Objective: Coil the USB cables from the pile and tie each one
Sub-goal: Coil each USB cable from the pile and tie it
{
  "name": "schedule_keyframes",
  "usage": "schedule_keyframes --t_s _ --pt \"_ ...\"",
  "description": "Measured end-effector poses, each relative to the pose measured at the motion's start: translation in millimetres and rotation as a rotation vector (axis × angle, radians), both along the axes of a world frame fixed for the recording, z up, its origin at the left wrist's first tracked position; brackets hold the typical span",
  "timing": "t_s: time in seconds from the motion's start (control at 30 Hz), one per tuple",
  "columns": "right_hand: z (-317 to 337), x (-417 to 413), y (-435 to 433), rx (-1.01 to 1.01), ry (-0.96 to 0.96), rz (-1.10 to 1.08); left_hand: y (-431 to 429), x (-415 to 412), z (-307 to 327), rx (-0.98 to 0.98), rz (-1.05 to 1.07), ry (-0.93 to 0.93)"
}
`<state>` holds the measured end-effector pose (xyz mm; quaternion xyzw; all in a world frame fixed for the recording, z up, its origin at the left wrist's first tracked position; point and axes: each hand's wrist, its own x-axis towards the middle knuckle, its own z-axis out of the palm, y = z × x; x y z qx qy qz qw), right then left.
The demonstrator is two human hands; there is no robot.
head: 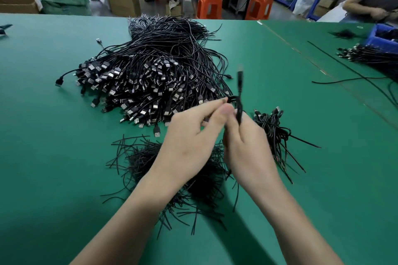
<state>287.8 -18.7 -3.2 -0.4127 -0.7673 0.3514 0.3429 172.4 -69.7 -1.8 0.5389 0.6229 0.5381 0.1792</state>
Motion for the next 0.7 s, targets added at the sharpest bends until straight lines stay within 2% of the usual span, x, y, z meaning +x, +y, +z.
schedule_keyframes --t_s 0.13,0.23,0.43,0.47,0.6,0.67,0.7 --pt "-6 -1 -9 0.228 -0.380 -0.045 2 5 -6 -0.061 0.011 -0.102" --pt "-6 -3 -9 0.256 -0.428 -0.027 4 2 -9 -0.047 -0.002 -0.189" --pt "-3 3 -3 0.086 -0.234 0.157 6 1 -14 0.053 -0.034 -0.388" --pt "-3 5 -2 -0.003 -0.168 0.207 6 0 -15 0.062 -0.039 -0.413" --pt "1 14 -3 -0.611 0.250 0.414 8 -2 -15 0.071 -0.065 -0.500" --pt "2 14 -4 -0.648 0.283 0.390 10 -3 -15 0.078 -0.095 -0.511" --pt "2 13 -3 -0.559 0.222 0.363 10 -3 -16 0.083 -0.108 -0.509"
